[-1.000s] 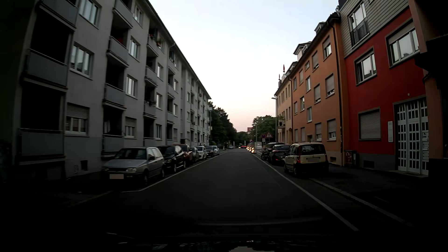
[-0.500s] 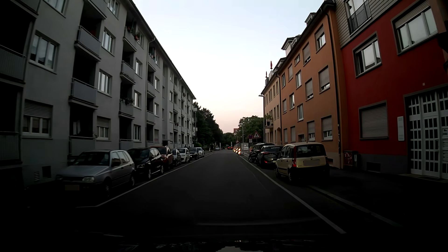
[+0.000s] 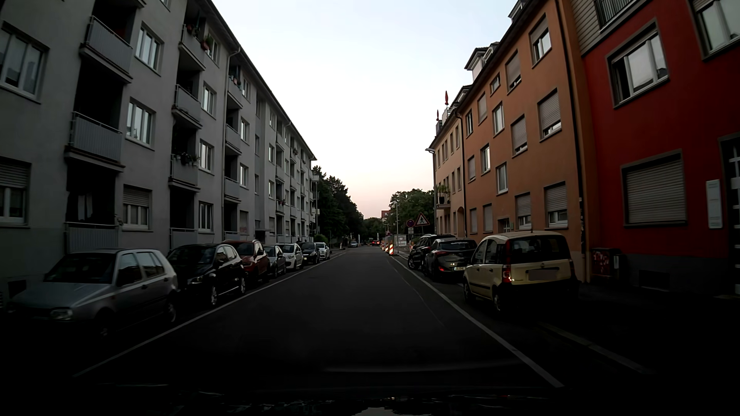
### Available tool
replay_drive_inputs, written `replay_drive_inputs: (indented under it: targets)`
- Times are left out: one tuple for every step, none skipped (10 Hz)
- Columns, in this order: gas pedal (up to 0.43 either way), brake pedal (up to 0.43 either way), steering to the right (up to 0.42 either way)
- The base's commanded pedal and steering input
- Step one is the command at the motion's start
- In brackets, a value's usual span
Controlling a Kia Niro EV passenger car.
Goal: Follow the waypoints while adhering to traffic rules and regulations
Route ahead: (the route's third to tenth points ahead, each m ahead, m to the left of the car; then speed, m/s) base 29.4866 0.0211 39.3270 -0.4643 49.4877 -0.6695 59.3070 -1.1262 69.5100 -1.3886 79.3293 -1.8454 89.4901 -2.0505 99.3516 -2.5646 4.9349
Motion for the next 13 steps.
replay_drive_inputs:
  targets:
    - [0.157, 0.000, -0.010]
    - [0.150, 0.000, -0.011]
    - [0.150, 0.000, -0.011]
    - [0.150, 0.000, -0.011]
    - [0.150, 0.000, -0.015]
    - [0.150, 0.000, -0.013]
    - [0.150, 0.000, -0.009]
    - [0.150, 0.000, -0.009]
    - [0.150, 0.000, -0.009]
    - [0.150, 0.000, -0.010]
    - [0.138, 0.000, -0.010]
    - [0.138, 0.000, -0.011]
    - [0.138, 0.000, -0.012]
